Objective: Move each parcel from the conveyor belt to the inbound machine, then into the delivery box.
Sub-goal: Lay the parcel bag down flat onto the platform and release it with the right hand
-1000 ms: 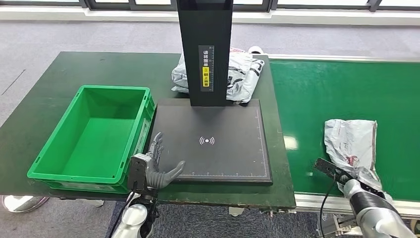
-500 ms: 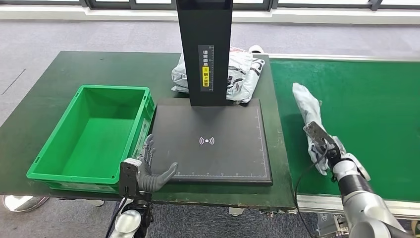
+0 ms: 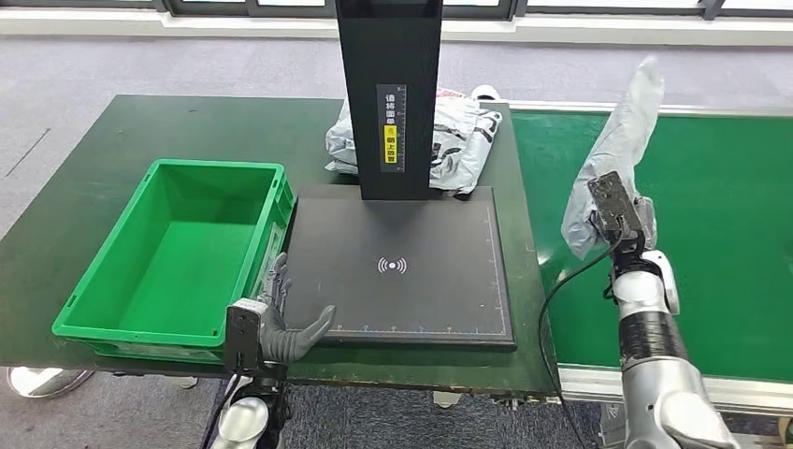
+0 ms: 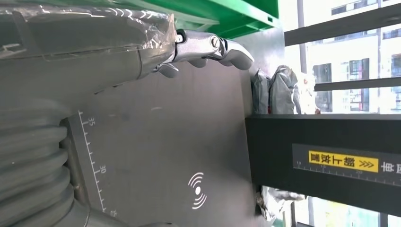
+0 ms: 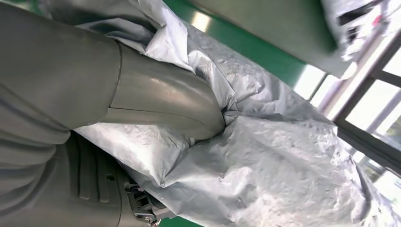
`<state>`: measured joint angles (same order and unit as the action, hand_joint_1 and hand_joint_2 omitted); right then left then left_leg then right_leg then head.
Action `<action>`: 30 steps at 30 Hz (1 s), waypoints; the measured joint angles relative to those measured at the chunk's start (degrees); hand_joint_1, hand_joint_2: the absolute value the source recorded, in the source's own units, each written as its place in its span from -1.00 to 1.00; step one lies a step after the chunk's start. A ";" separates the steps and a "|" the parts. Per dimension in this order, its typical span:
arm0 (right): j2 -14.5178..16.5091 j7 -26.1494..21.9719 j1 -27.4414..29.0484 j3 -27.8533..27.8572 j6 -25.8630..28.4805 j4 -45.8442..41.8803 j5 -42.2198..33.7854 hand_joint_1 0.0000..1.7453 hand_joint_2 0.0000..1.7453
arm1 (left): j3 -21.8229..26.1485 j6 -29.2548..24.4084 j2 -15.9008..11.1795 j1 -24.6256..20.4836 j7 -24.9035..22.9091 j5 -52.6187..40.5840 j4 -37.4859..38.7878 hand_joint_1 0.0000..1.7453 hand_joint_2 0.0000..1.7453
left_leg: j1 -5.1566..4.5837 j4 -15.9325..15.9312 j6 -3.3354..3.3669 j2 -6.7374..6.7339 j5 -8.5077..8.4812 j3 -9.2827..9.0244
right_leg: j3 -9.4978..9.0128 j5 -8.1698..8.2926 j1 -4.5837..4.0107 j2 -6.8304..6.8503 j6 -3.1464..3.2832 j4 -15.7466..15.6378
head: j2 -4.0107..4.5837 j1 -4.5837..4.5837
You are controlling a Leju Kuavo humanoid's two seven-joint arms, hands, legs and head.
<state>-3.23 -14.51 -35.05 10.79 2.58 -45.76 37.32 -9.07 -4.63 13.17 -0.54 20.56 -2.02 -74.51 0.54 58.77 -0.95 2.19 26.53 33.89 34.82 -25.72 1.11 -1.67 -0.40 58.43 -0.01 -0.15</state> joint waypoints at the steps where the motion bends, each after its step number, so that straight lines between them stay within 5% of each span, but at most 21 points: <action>1: 0.15 0.46 0.77 -0.93 0.07 -1.84 -0.44 1.00 1.00 | 0.01 0.00 0.08 0.08 0.01 -0.04 -0.03 -1.00 1.00 | 0.00 0.00 0.00 -0.01 0.00 0.01 | 0.01 0.00 0.00 0.00 0.00 0.00 | 0.00 0.00; 9: 0.70 0.95 4.21 -7.34 1.65 -12.05 -2.47 1.00 1.00 | 0.02 0.22 0.35 0.21 0.02 -0.35 -0.12 -1.00 1.00 | 0.00 -0.01 0.00 -0.04 0.00 0.04 | 0.04 -0.01 0.00 -0.01 0.00 0.00 | -0.01 0.00; 15: 2.82 4.82 5.13 -19.34 -2.57 -18.72 0.82 1.00 1.00 | -0.23 2.74 0.32 -1.35 0.18 1.68 0.54 -1.00 1.00 | 0.02 -0.03 -0.02 -0.18 -0.01 0.02 | 0.10 0.01 -0.07 -0.14 0.02 0.01 | 0.01 0.00; 21: 6.36 6.31 4.13 -33.95 -3.40 -15.50 0.01 1.00 1.00 | -2.26 4.75 0.02 -3.54 2.09 5.60 1.45 -1.00 1.00 | 0.07 -0.05 -0.08 -0.11 -0.05 0.05 | 0.14 0.01 -0.10 -0.14 0.07 0.04 | 0.00 0.00; 26: 7.28 6.13 5.08 -40.95 -2.35 -12.96 -3.03 1.00 1.00 | -4.03 4.94 -0.57 -4.39 3.37 7.30 1.49 -1.00 1.00 | 0.07 -0.04 -0.07 -0.04 -0.04 0.08 | 0.15 -0.01 -0.07 -0.07 0.09 0.03 | -0.01 0.00; 29: 7.10 6.14 6.77 -43.06 -1.96 -12.95 -4.17 0.70 1.00 | -4.74 4.89 -1.26 -4.35 5.92 8.34 0.85 -1.00 1.00 | 0.06 -0.04 -0.06 -0.10 0.00 0.09 | 0.17 -0.01 -0.04 -0.10 0.09 0.02 | 0.00 0.00; 30: 7.03 6.17 7.20 -43.62 -1.93 -12.95 -4.36 0.44 1.00 | -4.97 4.81 -1.49 -4.31 6.90 8.54 0.39 -1.00 1.00 | 0.06 -0.04 -0.06 -0.11 0.01 0.09 | 0.18 -0.01 -0.04 -0.11 0.09 0.02 | 0.01 0.00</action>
<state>3.80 -8.34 -27.85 -32.83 0.65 -58.71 32.96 -14.04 0.18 11.68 -4.85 27.45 6.52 -74.12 0.60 58.74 -1.00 2.08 26.54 33.98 35.00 -25.73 1.07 -1.78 -0.31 58.45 0.00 -0.15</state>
